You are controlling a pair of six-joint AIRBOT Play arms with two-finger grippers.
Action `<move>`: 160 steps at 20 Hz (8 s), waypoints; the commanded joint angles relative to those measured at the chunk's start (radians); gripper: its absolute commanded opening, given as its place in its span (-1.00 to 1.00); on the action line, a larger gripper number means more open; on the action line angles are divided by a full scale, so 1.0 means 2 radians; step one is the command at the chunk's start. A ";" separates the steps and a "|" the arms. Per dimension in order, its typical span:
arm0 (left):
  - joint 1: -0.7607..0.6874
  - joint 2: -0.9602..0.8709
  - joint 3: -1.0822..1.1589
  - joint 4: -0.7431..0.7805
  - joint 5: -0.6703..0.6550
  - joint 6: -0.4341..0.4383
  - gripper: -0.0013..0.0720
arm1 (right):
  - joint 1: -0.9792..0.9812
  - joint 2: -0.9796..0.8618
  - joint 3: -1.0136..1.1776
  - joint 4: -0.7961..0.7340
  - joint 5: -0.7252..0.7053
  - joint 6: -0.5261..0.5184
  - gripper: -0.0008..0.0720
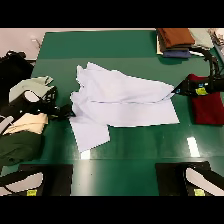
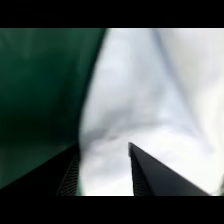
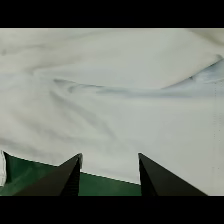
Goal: Fold the shirts.
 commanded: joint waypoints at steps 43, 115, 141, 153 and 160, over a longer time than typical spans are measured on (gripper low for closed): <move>-0.036 0.256 0.622 0.040 -0.027 -0.021 -0.91 | -0.115 0.184 0.302 0.036 -0.081 -0.041 -0.93; -0.203 0.183 -0.176 0.011 0.067 -0.163 0.39 | -0.079 0.076 -0.113 -0.051 -0.029 0.016 -0.05; -0.203 0.292 -0.087 0.134 -0.122 -0.179 -0.91 | -0.183 0.076 -0.256 -0.040 -0.041 -0.047 -0.93; -0.202 0.255 0.001 0.276 -0.070 -0.192 -0.90 | -0.100 0.046 -0.121 -0.080 -0.020 -0.011 -0.94; -0.109 0.068 0.104 0.239 0.042 -0.147 -0.90 | -0.026 -0.123 0.033 -0.076 -0.024 0.021 -0.93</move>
